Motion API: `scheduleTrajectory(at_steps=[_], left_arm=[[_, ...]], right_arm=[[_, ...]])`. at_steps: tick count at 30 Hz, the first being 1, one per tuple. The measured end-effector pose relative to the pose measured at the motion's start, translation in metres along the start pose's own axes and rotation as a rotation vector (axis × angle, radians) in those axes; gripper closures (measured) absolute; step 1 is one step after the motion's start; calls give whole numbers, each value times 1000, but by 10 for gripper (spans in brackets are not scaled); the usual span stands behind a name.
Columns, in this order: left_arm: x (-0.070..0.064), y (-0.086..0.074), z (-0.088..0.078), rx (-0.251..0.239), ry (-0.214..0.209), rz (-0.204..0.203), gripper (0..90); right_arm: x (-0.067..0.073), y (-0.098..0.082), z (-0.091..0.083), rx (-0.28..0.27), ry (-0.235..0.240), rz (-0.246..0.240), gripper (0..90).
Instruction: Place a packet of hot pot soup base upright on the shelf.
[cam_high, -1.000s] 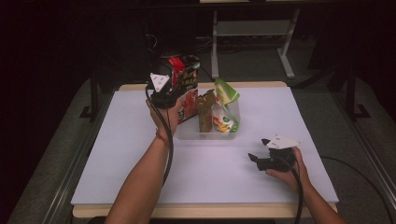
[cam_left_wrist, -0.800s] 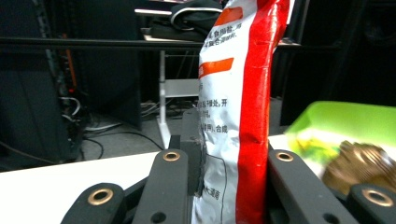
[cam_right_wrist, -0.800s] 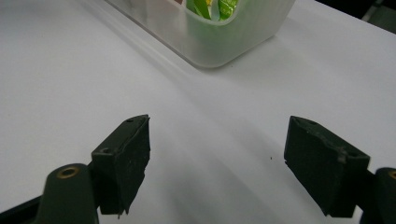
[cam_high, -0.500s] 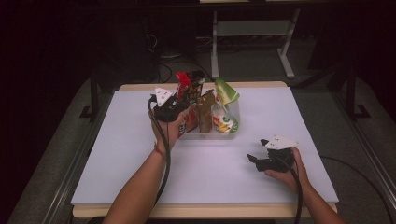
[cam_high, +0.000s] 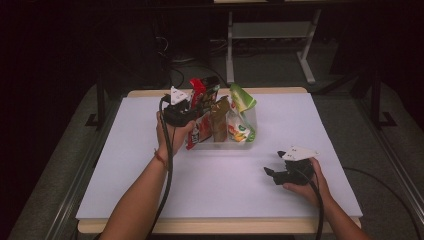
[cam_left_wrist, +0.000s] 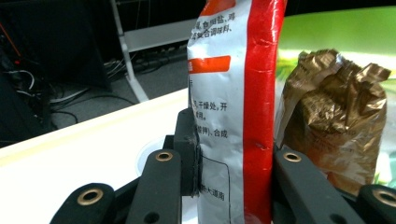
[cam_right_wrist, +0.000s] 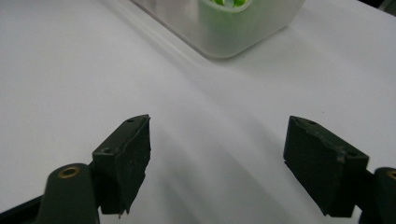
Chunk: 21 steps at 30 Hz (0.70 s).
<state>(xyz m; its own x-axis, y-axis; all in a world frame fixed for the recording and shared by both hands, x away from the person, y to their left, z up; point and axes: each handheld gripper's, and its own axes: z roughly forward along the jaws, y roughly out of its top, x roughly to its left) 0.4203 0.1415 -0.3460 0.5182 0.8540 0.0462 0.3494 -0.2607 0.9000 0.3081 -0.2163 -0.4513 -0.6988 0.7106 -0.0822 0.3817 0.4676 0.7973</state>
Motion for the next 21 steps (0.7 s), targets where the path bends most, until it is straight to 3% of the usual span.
scheduleTrajectory(at_steps=[3, 6, 13, 21], left_arm=[[0, 5, 1, 37, 2, 3, 723], [-2, 5, 1, 26, 16, 14, 739], [0, 0, 1, -84, 31, -49, 765], [1, 9, 8, -235, 109, -92, 774]], right_arm=[[1, 0, 2, 16, 10, -3, 227], [2, 0, 3, 17, 15, -12, 227], [1, 0, 2, 14, 20, -8, 227], [1, 0, 2, 10, 27, -9, 226]])
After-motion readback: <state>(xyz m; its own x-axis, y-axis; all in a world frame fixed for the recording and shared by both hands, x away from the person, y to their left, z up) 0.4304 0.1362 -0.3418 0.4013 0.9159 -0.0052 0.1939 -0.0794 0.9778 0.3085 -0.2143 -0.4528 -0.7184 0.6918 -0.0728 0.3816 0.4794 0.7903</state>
